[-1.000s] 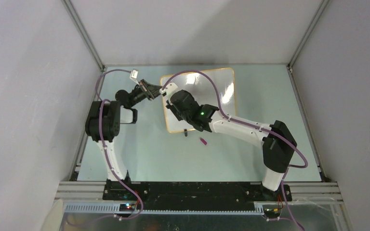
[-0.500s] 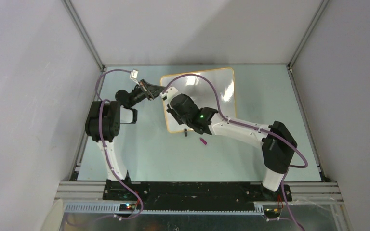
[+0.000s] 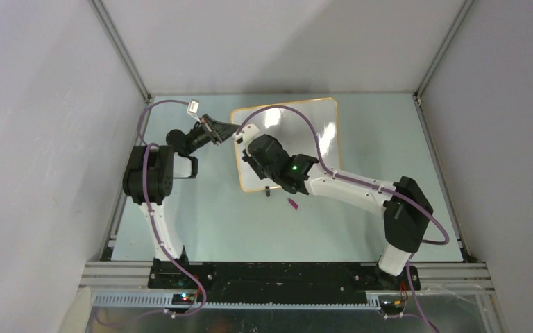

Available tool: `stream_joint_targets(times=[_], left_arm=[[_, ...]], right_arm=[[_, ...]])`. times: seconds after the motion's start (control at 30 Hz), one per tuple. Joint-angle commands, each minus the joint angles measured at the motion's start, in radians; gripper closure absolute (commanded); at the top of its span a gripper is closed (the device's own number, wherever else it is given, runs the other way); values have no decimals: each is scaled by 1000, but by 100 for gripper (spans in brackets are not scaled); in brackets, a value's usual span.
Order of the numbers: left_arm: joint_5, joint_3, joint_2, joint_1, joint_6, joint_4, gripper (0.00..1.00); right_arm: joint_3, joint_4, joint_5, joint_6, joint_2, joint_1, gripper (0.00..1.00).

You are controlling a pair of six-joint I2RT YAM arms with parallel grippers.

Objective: Write a sentence on the whiteboard

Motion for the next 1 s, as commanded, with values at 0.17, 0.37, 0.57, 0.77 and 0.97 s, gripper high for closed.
stream_joint_targets(times=[0.17,0.37,0.57,0.77,0.97], left_arm=[[57,-17,-4,-15,66,20,100],[57,-19,-7,-15,66,20,100],[55,-20,-7,-14,68,20,100],[55,-20,-7,-15,68,20,100],[53,-20,-6,-15,68,20,100]], right_arm=[[-3,14,-15,-7,-135,-1,100],[34,19,-9,-28,-100,-24,100],[77,13,1,-47,-38,-34,100],[103,15,-6,-52,-4,-39,100],[119,15,-8,-56,13,-40,100]])
